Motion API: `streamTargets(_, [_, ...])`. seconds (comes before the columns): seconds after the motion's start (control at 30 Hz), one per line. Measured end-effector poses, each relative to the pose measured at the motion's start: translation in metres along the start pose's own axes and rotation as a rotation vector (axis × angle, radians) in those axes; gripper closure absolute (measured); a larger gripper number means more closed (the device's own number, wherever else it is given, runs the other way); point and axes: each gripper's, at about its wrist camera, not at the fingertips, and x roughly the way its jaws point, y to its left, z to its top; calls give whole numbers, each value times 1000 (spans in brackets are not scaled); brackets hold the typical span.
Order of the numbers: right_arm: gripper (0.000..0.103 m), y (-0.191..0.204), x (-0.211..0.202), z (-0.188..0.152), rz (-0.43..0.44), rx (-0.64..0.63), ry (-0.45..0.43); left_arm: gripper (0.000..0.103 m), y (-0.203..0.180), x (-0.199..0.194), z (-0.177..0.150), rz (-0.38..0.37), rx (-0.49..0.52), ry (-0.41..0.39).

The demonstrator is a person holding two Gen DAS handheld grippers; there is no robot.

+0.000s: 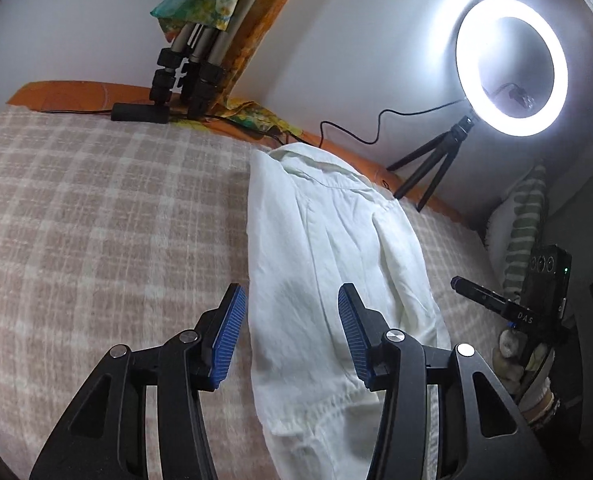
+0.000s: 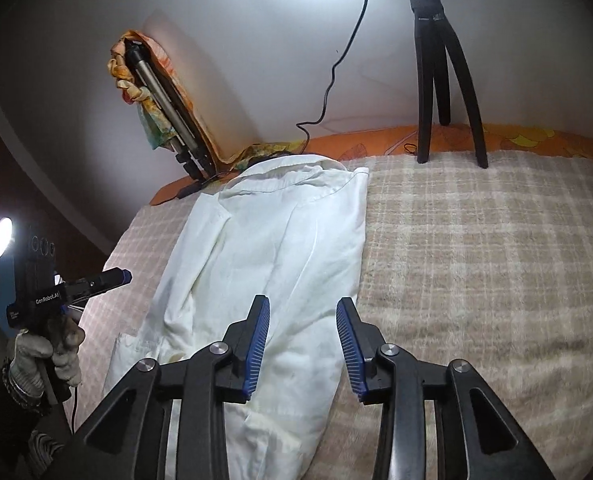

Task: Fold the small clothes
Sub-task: 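Grasp the collar end of the shirt with the right gripper, then lift the collar with the right gripper and fold it over toward the hem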

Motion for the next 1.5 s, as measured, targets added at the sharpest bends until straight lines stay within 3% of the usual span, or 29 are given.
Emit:
streamTargets(0.43, [68,-65,74,62,152,153,0,59,28,78,42,-130,-66,44])
streamTargets(0.5, [77,-67,83,66,177,164,11,71,30,81,46,-145,-63,30])
streamTargets(0.53, [88,-67,86,68,186,166,17,92,30,83,47,-142,-59,31])
streamTargets(0.57, [101,-65,88,70,189,161,21,103,30,83,48,-133,-60,25])
streamTargets(0.67, [103,-54,87,75,101,86,10,102,33,80,49,-97,-53,-7])
streamTargets(0.73, [103,-58,93,76,21,93,28,102,38,86,48,-81,-71,11])
streamTargets(0.83, [103,-62,94,75,31,89,27,102,36,81,51,-81,-60,-7])
streamTargets(0.9, [102,-63,91,76,64,84,22,95,35,81,53,-56,-59,4])
streamTargets(0.97, [85,-69,88,78,103,116,16,75,36,83,56,-59,-88,17])
streamTargets(1.03, [72,-75,86,79,130,146,1,67,34,87,60,-75,-101,10])
streamTargets(1.13, [70,-74,89,82,167,142,14,69,30,95,65,-93,-101,18])
streamTargets(1.2, [76,-67,95,81,152,115,31,86,25,102,66,-96,-73,29])
streamTargets(1.23, [89,-62,99,81,145,98,48,102,24,105,66,-98,-60,37])
streamTargets(1.27, [99,-58,101,81,137,79,58,102,25,104,66,-100,-60,31])
streamTargets(1.33, [103,-49,100,82,108,42,51,101,23,102,65,-117,-63,17])
streamTargets(1.5, [103,-37,75,88,102,-3,-9,101,16,80,68,-108,-48,-32])
